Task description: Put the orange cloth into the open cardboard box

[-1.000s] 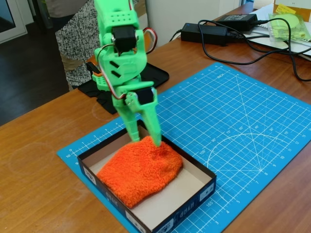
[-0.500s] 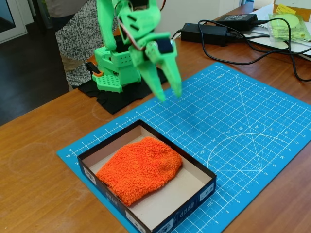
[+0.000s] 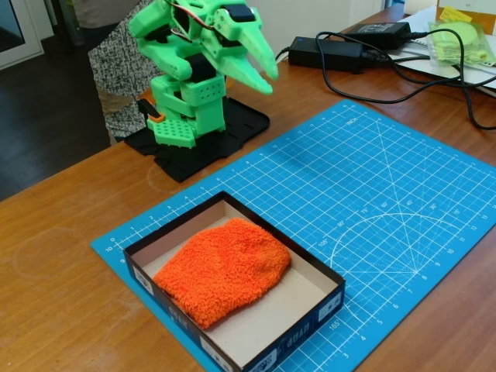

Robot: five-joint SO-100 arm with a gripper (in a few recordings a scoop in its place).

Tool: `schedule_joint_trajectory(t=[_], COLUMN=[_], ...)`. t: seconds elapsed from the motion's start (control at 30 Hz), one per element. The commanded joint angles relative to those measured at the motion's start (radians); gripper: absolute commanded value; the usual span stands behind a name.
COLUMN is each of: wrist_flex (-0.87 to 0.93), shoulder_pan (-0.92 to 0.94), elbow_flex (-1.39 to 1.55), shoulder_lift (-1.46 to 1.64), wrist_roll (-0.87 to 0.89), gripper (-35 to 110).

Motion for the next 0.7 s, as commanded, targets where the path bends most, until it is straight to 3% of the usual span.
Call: schedule_joint_trajectory(t=[0.0, 0.27, 0.47, 0.67], wrist_flex=[-0.041, -0.092, -0.038, 0.106], shoulder_pan=[0.021, -0.005, -0.02, -0.04], elbow_flex=[0.132, 0.308, 0.307, 0.264], shoulder_lift=[0.052, 0.054, 0.054, 0.054], wrist_roll=[-0.002, 0.011, 0.193, 0.216], gripper=[7, 3, 0, 0])
